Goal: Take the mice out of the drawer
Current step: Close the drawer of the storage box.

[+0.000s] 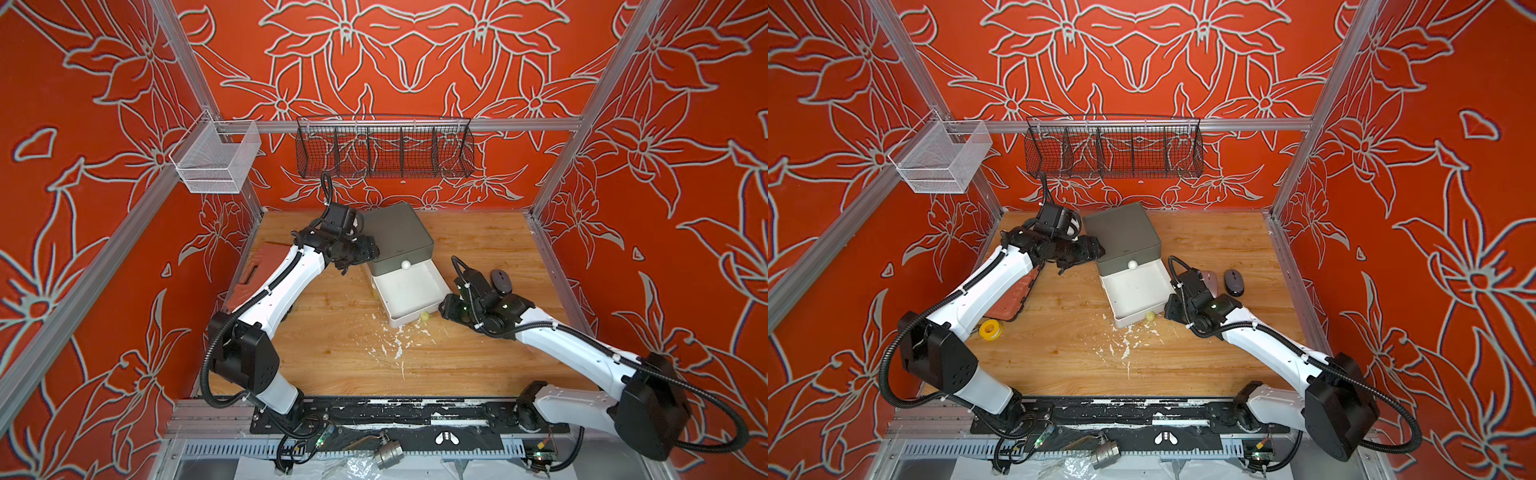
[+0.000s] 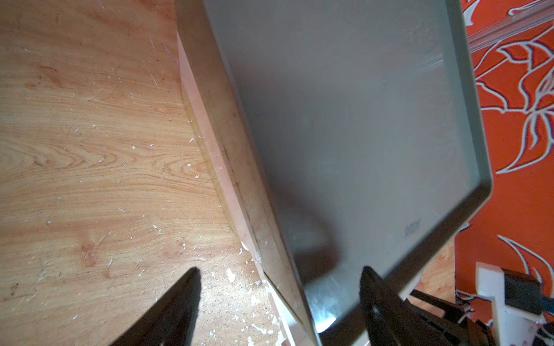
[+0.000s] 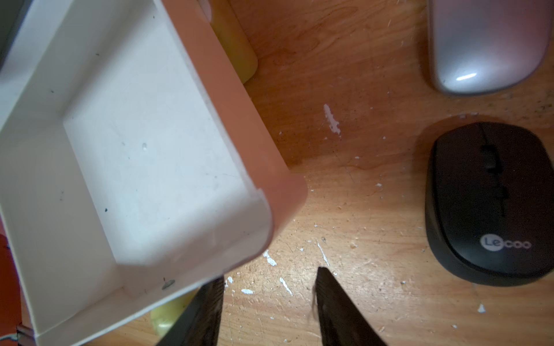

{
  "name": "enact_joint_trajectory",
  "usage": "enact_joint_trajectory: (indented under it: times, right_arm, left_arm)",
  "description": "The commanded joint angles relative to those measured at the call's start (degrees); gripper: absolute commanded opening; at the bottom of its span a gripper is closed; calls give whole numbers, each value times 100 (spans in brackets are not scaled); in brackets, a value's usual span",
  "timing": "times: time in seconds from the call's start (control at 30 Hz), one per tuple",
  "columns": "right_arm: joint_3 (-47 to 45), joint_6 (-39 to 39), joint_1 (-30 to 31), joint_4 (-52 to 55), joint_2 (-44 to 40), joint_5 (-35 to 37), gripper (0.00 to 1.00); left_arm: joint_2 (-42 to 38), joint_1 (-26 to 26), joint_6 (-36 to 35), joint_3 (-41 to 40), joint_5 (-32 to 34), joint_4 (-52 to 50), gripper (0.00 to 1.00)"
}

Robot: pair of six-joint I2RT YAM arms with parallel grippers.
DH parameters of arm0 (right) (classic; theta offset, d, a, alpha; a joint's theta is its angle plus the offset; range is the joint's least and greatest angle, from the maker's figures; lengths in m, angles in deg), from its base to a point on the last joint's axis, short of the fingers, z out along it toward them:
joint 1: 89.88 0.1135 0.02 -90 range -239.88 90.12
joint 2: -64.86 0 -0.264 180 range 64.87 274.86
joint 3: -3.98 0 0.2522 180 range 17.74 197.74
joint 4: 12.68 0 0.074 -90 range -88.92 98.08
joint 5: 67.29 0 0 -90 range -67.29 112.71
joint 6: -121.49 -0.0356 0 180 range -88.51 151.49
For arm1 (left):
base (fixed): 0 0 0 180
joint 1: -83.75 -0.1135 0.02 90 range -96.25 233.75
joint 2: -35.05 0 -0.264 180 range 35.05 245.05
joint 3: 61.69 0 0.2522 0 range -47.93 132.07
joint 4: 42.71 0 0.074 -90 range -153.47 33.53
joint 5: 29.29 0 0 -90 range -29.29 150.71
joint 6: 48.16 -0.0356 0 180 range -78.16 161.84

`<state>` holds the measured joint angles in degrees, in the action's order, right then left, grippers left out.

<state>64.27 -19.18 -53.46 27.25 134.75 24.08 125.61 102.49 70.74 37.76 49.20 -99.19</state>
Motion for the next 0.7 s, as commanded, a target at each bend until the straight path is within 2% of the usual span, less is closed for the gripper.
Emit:
enact_joint_trajectory:
  times: [0.0, 0.33, 0.67]
  right_arm:
    - [320, -258, 32, -343, 170, 317, 52]
    - [738, -465, 31, -1283, 1069, 209, 53]
    - [984, -895, -11, -2494, 1802, 602, 54]
  left_arm:
    - [73, -7, -29, -86, -218, -8, 78]
    - [81, 177, -38, -118, -190, -61, 74]
    - [-81, 445, 63, -235, -97, -24, 72]
